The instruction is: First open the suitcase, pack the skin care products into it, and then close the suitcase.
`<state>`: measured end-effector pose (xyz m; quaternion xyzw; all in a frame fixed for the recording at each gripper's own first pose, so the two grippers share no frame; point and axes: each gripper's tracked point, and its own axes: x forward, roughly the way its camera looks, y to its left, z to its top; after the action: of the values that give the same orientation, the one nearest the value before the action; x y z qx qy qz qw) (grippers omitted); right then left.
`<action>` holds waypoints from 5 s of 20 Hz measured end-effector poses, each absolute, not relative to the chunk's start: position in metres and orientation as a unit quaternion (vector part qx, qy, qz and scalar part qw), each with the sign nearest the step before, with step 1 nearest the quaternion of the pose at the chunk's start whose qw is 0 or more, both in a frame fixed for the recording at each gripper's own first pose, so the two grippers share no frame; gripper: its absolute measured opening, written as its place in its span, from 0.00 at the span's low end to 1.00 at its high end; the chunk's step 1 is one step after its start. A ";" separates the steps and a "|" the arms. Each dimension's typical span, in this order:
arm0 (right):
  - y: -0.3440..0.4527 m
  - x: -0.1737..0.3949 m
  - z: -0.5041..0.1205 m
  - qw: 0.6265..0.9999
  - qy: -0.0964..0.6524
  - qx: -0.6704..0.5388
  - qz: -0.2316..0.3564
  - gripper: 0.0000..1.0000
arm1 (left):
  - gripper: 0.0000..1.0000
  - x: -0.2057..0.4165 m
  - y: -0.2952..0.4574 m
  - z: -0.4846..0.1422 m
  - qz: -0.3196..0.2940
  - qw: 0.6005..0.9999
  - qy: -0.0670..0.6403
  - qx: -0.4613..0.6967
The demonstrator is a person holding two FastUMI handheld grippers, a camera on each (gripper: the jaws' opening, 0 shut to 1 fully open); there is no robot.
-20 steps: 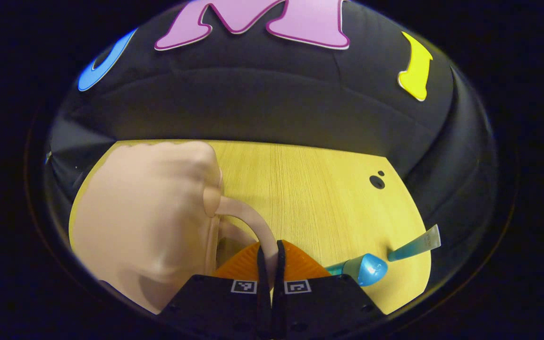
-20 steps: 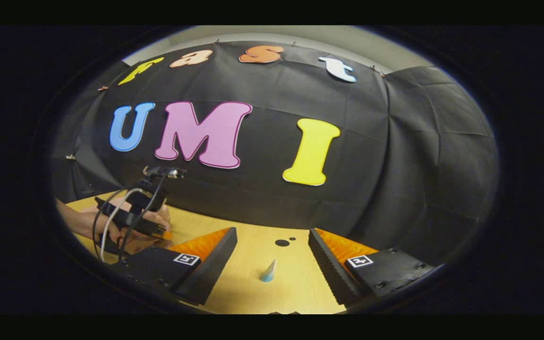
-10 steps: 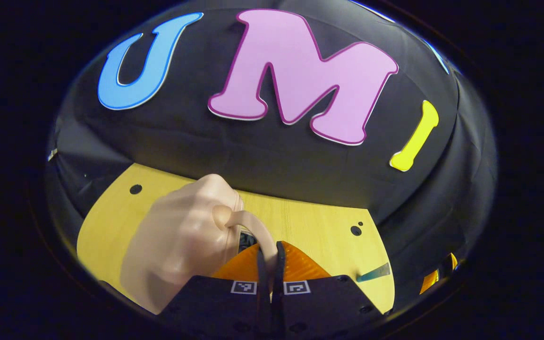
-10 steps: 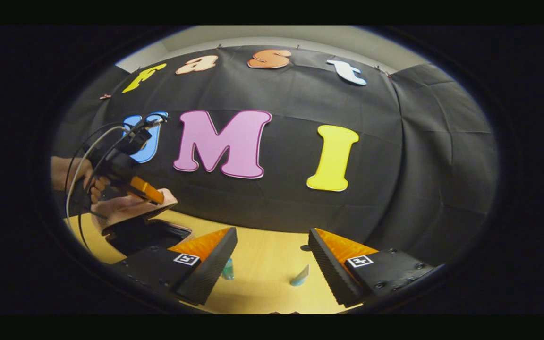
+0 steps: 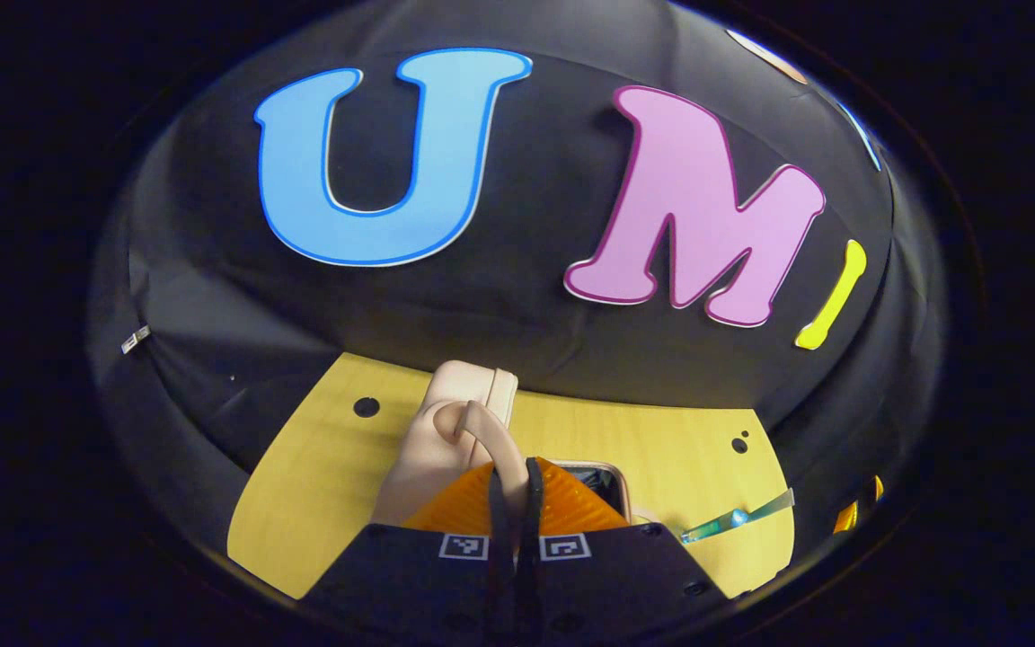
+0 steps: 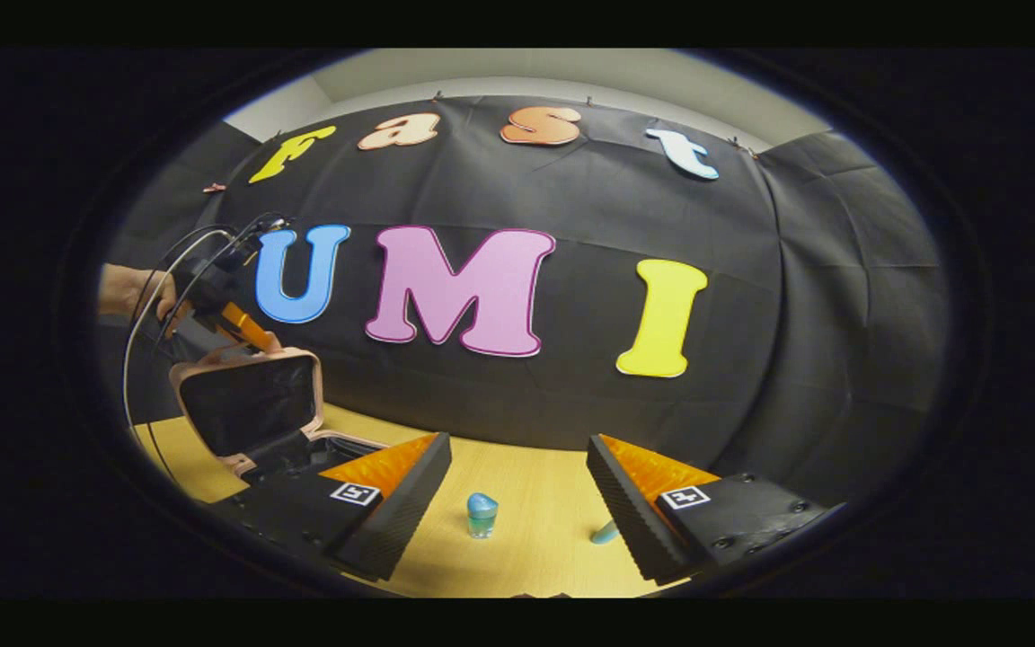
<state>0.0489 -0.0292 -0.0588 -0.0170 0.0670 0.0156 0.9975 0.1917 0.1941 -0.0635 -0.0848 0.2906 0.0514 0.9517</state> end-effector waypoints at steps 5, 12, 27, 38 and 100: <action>-0.019 0.025 -0.071 0.994 0.106 0.018 -0.014 0.96 | 0.06 0.192 0.295 -0.099 0.081 0.952 0.291 -0.057; -0.006 0.010 -0.078 0.992 0.122 -0.005 -0.025 0.97 | 0.06 0.196 0.423 -0.202 0.122 0.942 0.313 0.013; -0.027 0.001 -0.098 0.987 0.141 0.028 -0.067 0.97 | 0.99 0.168 0.441 -0.262 0.168 0.932 0.317 0.045; -0.073 -0.019 -0.069 0.991 0.098 0.033 -0.084 0.96 | 0.98 0.092 0.220 -0.117 0.063 0.989 0.124 0.046; -0.181 0.131 -0.402 0.935 0.344 0.030 -0.076 0.40 | 0.44 0.232 -0.222 -0.362 -0.107 0.958 0.265 -0.035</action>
<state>0.1312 -0.1806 -0.4025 0.0299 0.3438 -0.0762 0.9355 0.2317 -0.2224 -0.3622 -0.0353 0.2649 -0.1068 0.9577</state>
